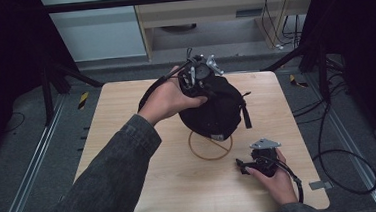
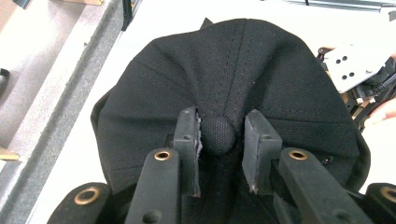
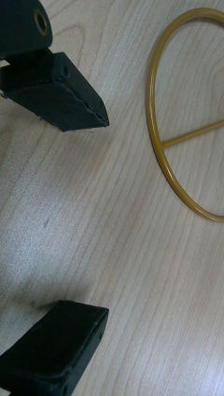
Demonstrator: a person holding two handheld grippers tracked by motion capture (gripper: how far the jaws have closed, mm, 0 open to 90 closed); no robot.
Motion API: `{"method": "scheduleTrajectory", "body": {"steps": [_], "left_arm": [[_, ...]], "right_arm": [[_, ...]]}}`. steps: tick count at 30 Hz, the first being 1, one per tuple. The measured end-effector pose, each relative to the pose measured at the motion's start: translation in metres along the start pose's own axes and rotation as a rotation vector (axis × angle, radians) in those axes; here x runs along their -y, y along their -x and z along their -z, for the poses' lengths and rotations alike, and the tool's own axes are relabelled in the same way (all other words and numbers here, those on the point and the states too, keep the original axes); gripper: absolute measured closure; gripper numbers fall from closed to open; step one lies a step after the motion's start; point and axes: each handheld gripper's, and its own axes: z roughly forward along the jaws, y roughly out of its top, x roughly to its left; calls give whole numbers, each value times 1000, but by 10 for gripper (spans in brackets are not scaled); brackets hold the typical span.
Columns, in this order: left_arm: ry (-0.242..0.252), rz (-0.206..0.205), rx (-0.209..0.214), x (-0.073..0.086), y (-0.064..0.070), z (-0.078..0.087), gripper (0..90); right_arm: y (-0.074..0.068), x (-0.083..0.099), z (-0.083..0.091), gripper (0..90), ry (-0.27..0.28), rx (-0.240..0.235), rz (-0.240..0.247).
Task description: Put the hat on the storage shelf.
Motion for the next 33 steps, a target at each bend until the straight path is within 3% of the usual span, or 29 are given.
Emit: {"method": "scheduleTrajectory", "body": {"steps": [6, 18, 25, 28, 33], "left_arm": [[5, 7, -6, 2, 1, 0, 650], [55, 16, -26, 10, 3, 6, 454], [98, 41, -49, 19, 5, 14, 163], [116, 60, -45, 26, 4, 16, 94], [130, 72, -35, 38, 5, 23, 60]], "right_arm": [[0, 0, 0, 86, 0, 0, 1], [0, 0, 0, 86, 0, 2, 3], [0, 0, 0, 86, 0, 1, 5], [0, 0, 0, 86, 0, 1, 4], [0, 0, 0, 86, 0, 1, 1]]}}
